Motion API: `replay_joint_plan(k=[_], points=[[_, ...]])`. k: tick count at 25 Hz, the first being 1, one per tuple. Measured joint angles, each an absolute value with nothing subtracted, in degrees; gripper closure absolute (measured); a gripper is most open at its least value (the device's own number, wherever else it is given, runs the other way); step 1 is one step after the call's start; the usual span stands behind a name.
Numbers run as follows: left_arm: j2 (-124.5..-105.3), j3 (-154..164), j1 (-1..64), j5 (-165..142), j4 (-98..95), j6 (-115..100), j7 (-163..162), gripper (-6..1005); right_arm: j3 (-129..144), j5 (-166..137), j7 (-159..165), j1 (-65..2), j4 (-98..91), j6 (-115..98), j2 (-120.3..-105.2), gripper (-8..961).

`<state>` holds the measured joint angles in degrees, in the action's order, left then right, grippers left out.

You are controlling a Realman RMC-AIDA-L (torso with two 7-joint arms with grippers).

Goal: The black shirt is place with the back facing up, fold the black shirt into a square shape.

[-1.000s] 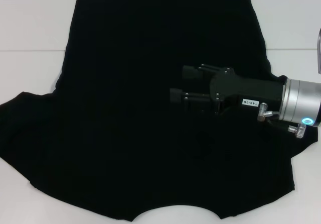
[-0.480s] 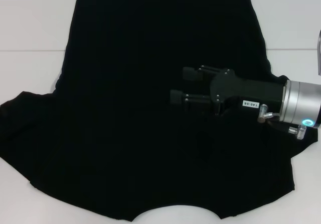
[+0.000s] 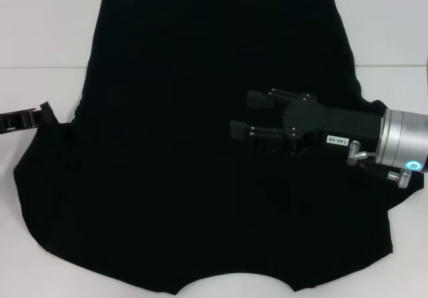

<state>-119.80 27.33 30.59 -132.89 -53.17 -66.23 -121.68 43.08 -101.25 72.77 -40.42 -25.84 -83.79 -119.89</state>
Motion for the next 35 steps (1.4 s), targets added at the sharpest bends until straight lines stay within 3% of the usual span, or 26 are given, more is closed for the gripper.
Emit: replay_joint_plan(k=[8,23,29,33,35], points=[[-119.39,26.68,29.30,-126.82,-53.16,-73.20,-119.20,965,42.96,-101.25,72.77,-40.12,-25.86,-83.72,-119.87,104],[-121.07,27.33,32.94,-125.89,-44.13,-73.64,-109.98,964,42.98,-101.25,72.77,-39.96,-25.84,-83.87,-119.87,105],[-120.98,28.30,33.76,-125.85,-41.55,-73.55,-109.21,963,42.98,-101.04,72.77,-39.93,-25.84,-83.55,-119.88,212],[-121.07,29.44,34.01,-125.85,-41.37,-73.98,-109.24,963,42.98,-99.95,72.98,-39.89,-25.83,-82.86,-119.85,216],[-121.09,29.61,34.20,-125.83,-41.36,-74.85,-109.27,864,42.98,-99.71,73.18,-39.82,-25.87,-82.80,-119.74,218]])
